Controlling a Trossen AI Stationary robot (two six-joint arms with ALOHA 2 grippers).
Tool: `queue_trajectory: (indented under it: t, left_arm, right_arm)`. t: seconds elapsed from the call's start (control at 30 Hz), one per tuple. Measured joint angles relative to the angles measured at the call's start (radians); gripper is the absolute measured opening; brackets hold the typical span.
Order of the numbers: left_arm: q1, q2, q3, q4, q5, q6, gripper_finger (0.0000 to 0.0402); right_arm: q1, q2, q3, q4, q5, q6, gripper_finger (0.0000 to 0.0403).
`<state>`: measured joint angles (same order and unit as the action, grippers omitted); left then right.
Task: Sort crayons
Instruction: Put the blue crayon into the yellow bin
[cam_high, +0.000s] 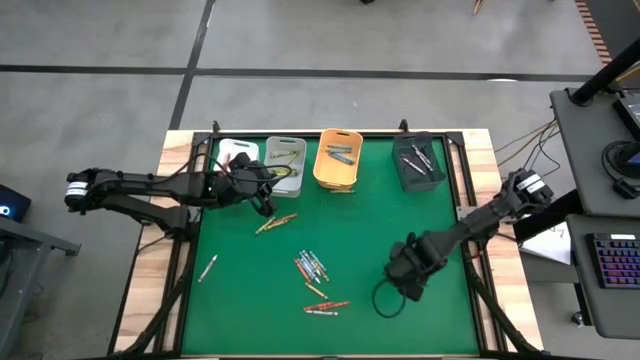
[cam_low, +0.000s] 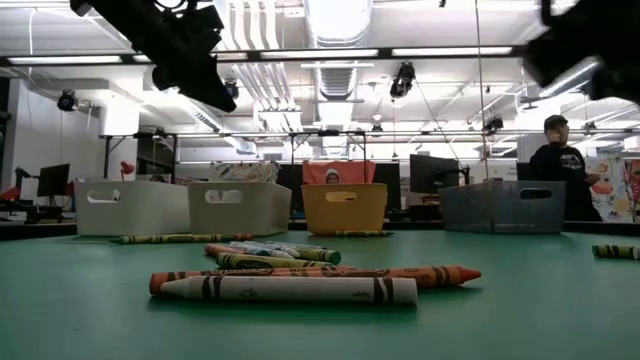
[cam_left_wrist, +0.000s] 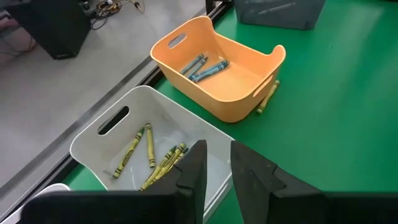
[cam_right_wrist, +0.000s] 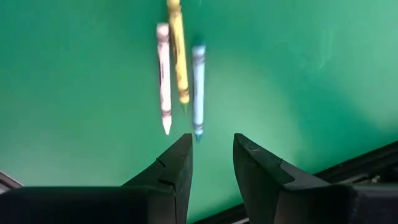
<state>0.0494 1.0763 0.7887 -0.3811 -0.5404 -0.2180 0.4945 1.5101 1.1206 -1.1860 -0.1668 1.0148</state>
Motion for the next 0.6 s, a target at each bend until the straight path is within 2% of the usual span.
queue_trajectory:
  t: [0.37,0.6]
  left_arm:
    - [0.000,0.002,0.000,0.000,0.000,0.000,0.0055]
    - [0.000,0.003,0.000,0.001,0.000,0.000,0.0055]
  right_arm:
    - [0.174,0.003,-0.130,0.179,0.003,0.010,0.0105]
    - [0.210,0.003,-0.182,0.223,0.062,0.040,0.0105]
